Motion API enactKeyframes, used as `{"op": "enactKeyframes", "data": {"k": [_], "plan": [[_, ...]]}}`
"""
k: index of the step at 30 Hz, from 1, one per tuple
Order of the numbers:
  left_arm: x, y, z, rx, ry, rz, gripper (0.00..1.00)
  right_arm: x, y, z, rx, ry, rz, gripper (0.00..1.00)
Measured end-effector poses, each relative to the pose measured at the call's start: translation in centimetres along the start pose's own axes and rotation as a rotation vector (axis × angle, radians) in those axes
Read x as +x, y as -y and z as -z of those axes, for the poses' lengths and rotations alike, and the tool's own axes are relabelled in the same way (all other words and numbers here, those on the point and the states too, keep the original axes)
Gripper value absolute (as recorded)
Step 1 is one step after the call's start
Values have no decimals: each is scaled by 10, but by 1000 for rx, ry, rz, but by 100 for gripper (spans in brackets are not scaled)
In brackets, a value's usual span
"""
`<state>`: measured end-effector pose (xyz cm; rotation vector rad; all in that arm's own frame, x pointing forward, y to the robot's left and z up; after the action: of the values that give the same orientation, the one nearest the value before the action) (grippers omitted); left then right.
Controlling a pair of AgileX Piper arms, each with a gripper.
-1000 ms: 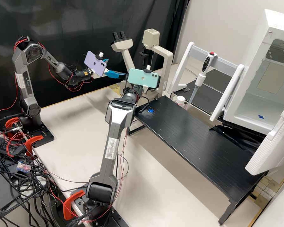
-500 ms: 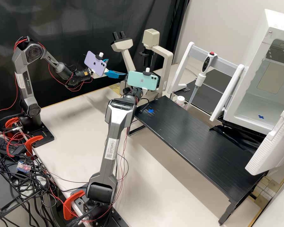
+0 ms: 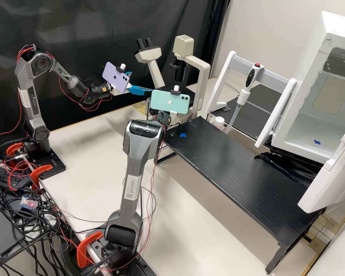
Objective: Move the petri dish to the bench
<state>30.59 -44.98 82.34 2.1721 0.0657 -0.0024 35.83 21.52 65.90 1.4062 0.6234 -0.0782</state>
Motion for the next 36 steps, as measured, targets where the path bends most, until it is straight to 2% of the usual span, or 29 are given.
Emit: {"op": "enactKeyframes", "data": {"k": [5,11,14,19,26,36], "plan": [[0,0,0,0,0,0,100,-34,-14,-16,0,-4,-46,0],[0,0,0,0,0,0,100,-76,-25,-48,55,41,-135,0],[0,0,0,0,0,0,100,-97,-25,-65,83,63,-174,0],[0,0,0,0,0,0,100,-123,-14,-81,84,76,-178,0],[0,0,0,0,0,0,100,-150,1,-84,80,37,-181,0],[0,0,0,0,0,0,100,-164,11,-84,81,14,-187,0]]}}
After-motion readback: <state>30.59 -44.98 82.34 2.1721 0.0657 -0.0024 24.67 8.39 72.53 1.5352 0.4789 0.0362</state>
